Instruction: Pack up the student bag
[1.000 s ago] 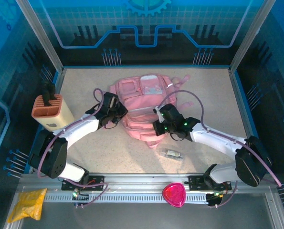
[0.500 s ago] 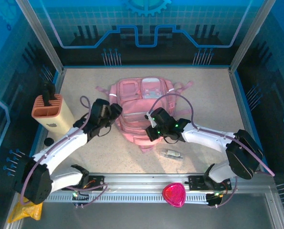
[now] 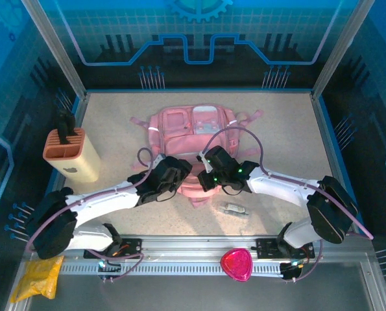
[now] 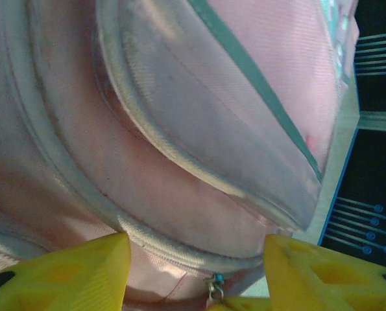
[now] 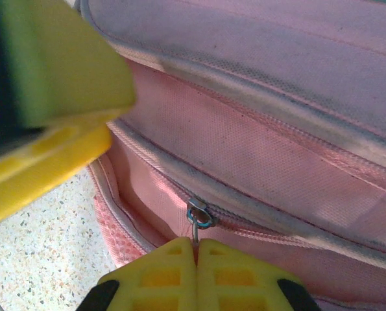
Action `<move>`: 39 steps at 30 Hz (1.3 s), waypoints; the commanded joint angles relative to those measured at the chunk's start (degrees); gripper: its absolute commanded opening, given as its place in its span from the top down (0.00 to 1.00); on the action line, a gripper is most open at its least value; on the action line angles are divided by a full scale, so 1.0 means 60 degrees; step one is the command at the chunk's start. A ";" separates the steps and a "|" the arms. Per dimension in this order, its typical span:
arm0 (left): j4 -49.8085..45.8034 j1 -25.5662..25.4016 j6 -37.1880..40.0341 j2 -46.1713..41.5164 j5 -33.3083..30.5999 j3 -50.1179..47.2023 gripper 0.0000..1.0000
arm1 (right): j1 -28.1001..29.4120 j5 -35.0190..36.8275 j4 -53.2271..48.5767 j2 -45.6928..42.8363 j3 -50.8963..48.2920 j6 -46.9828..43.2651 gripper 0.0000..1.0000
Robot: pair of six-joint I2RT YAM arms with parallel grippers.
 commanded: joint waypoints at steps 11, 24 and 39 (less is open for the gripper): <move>0.0910 -0.0248 -0.1736 0.1832 -0.0651 0.0328 0.63 | 0.0134 -0.0342 0.0318 0.0097 -0.0299 0.0186 1.00; -0.0027 -0.0236 -0.1367 0.1233 -0.1724 0.0534 1.00 | 0.0121 0.0140 -0.0019 0.0415 -0.0269 -0.0069 1.00; -0.1835 0.1319 0.1074 -0.1302 -0.1943 0.0191 1.00 | -0.0209 0.1742 -0.1554 -0.0138 -0.0122 -0.0388 1.00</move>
